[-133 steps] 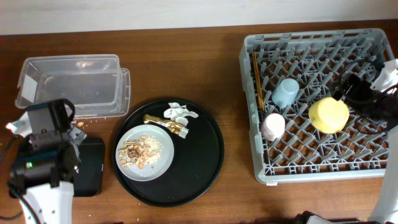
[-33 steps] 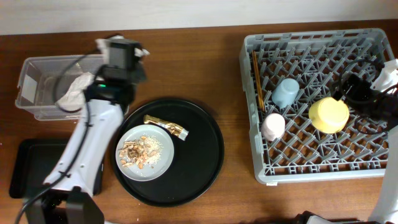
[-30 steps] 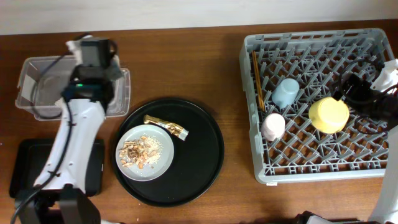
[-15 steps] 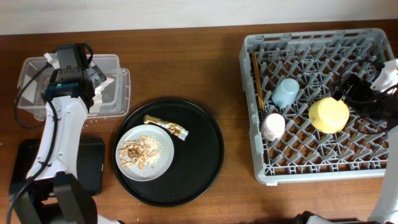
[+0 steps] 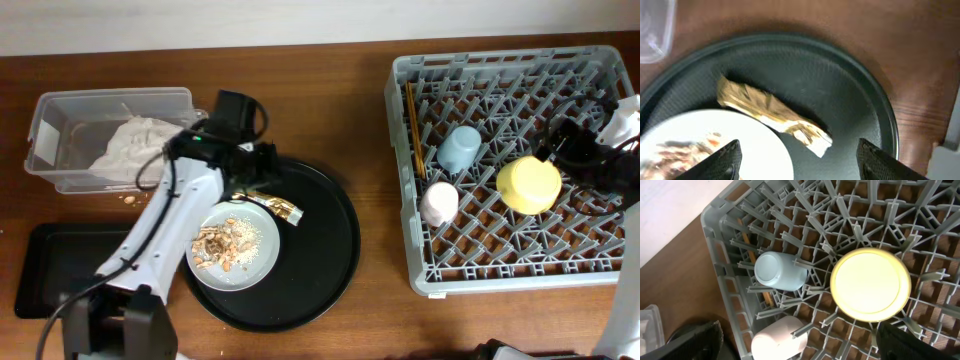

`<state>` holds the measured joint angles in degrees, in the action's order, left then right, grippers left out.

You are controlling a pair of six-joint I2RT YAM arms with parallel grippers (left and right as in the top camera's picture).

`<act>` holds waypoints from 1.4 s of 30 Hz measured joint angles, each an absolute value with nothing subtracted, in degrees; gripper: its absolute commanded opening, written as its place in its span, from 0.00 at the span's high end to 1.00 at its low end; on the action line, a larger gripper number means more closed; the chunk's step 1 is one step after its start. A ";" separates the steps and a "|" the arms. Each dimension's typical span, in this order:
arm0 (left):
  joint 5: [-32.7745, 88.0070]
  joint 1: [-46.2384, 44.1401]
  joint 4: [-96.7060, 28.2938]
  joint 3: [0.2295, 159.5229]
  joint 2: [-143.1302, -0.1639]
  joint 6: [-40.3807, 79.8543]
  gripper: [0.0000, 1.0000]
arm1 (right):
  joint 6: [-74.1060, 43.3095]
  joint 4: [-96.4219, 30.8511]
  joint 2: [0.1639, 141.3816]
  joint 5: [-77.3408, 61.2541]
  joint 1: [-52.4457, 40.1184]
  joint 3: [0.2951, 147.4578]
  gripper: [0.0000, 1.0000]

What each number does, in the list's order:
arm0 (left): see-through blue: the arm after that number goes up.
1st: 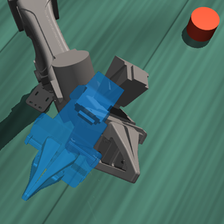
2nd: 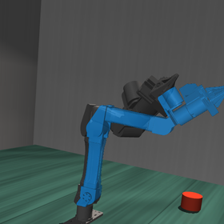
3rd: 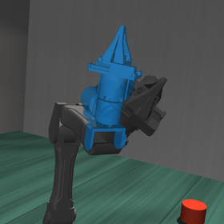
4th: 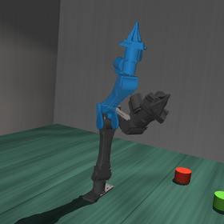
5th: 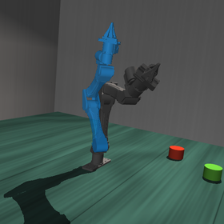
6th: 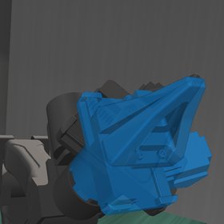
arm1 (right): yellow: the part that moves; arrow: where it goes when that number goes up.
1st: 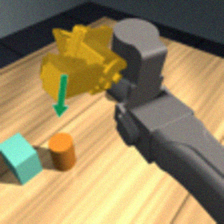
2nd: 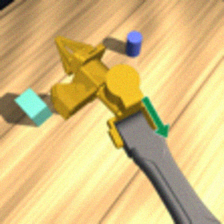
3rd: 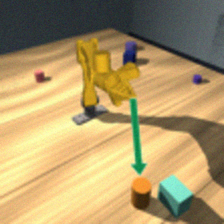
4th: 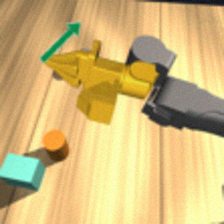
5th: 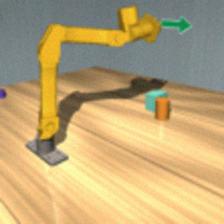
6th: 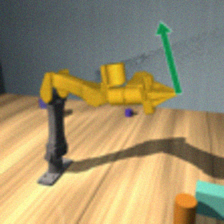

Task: Sort waste into correct bins and load items into the dishwasher rack

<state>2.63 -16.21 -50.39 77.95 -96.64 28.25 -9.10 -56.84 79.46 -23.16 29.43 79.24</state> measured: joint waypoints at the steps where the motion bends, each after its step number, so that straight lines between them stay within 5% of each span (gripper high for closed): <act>1: 1.78 -17.32 -49.39 76.42 -96.66 32.77 0.33 | -9.06 -56.86 79.46 -23.18 29.43 79.24 0.01; 13: 0.62 -18.26 -42.81 69.95 -102.80 52.14 0.44 | -9.10 -56.86 79.46 -23.16 29.43 79.24 0.01; 42: -0.45 -18.26 -39.66 69.52 -106.26 54.46 0.45 | -9.08 -56.86 79.46 -23.16 29.43 79.24 0.01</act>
<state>-0.45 -18.26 -39.66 69.52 -106.26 54.46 -9.08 -56.86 79.46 -23.16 29.43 79.24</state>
